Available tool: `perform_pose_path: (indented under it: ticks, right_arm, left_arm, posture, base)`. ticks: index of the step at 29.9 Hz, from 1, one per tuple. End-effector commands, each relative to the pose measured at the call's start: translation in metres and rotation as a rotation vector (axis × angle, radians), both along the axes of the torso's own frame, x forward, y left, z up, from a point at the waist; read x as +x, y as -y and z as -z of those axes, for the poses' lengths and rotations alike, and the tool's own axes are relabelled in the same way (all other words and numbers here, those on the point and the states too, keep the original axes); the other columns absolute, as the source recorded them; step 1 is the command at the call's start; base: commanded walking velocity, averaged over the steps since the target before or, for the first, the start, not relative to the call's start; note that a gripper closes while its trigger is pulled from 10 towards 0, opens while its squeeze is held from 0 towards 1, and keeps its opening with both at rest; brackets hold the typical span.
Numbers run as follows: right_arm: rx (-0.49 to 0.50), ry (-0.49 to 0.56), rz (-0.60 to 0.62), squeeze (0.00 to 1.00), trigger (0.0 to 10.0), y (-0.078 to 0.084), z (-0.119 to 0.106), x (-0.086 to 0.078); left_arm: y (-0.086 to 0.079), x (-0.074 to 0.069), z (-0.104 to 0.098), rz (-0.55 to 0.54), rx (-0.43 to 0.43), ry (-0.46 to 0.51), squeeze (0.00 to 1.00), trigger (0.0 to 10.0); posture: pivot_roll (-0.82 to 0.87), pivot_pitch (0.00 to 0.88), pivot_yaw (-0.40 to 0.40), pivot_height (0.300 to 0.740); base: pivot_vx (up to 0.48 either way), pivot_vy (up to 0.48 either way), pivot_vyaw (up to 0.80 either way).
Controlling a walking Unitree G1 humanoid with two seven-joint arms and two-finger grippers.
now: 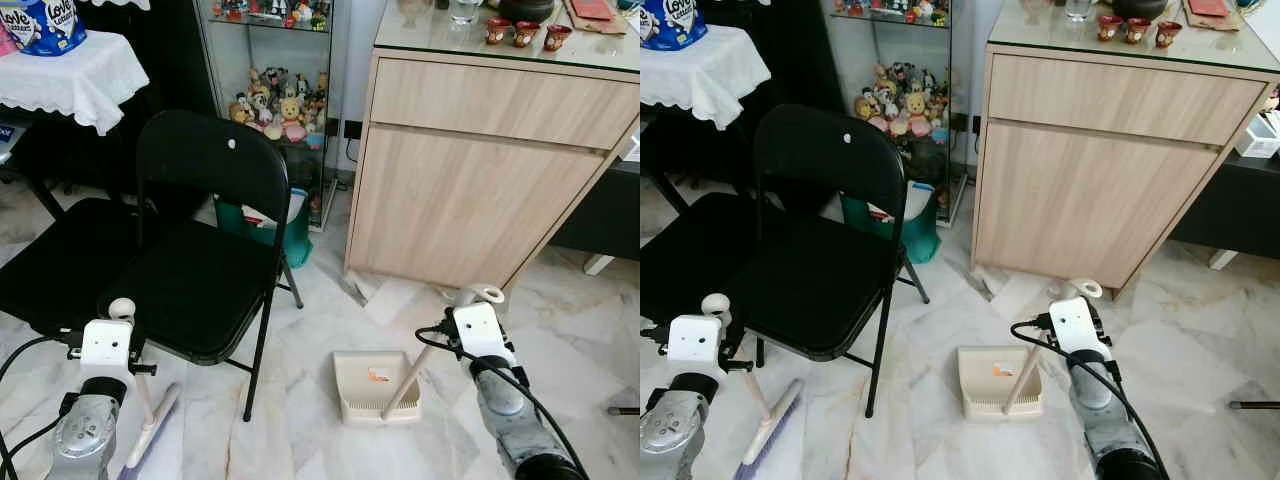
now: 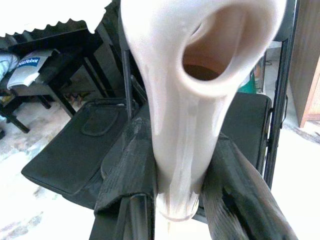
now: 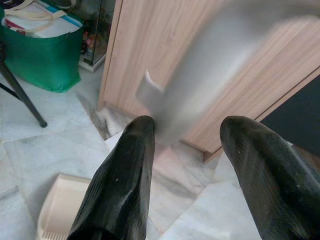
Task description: Sweep floor
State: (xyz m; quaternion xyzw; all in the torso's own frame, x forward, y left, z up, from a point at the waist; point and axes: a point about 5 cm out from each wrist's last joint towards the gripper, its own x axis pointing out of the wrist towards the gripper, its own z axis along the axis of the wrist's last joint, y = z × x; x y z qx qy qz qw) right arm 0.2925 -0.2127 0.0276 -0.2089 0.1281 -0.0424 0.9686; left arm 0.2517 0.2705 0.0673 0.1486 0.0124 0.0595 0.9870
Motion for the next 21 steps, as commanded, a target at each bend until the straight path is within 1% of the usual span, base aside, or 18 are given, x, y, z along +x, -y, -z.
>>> perform_pose_path:
  ticks: [1, 7, 14, 15, 18, 20, 21]
  right_arm:
    - [-0.012, -0.013, 0.005, 0.00, 10.0, 0.000, 0.002, 0.000]
    - [0.009, 0.001, 0.005, 0.00, 10.0, 0.001, 0.002, 0.000]
    - [0.011, 0.002, 0.025, 0.00, 10.0, 0.007, 0.002, 0.000]
    - [0.028, 0.010, 0.035, 0.00, 10.0, 0.008, 0.001, 0.000]
    - [0.202, 0.059, 0.119, 0.00, 10.0, 0.012, -0.003, 0.001]
    - [0.295, 0.093, 0.180, 0.00, 10.0, 0.018, -0.006, 0.002]
    - [0.307, 0.104, 0.184, 1.00, 10.0, 0.019, -0.007, 0.002]
  left_arm:
    - [-0.004, 0.000, -0.004, 0.004, 0.027, 0.014, 0.00, 10.0]
    - [-0.004, 0.000, -0.004, 0.002, 0.027, 0.013, 0.00, 10.0]
    - [-0.003, 0.000, -0.003, 0.004, 0.026, 0.014, 0.00, 10.0]
    - [-0.003, 0.001, -0.003, 0.004, 0.027, 0.015, 0.00, 10.0]
    - [-0.003, 0.001, -0.003, 0.005, 0.027, 0.015, 0.00, 10.0]
    - [-0.002, 0.001, -0.003, 0.005, 0.027, 0.015, 0.00, 10.0]
    - [-0.002, 0.001, -0.003, 0.005, 0.028, 0.015, 0.00, 10.0]
  posture:
    - [0.00, 0.101, 0.005, 0.740]
    - [0.00, 0.101, 0.004, 0.740]
    - [0.00, 0.101, 0.004, 0.740]
    - [0.00, 0.101, 0.004, 0.740]
    - [0.00, 0.099, 0.005, 0.740]
    - [0.00, 0.099, 0.005, 0.740]
    - [0.00, 0.099, 0.005, 0.740]
  base:
    - [0.000, 0.000, 0.00]
    - [0.000, 0.000, 0.00]
    - [0.000, 0.000, 0.00]
    - [0.000, 0.000, 0.00]
    - [0.000, 0.000, 0.00]
    - [0.000, 0.000, 0.00]
    - [0.000, 0.000, 0.00]
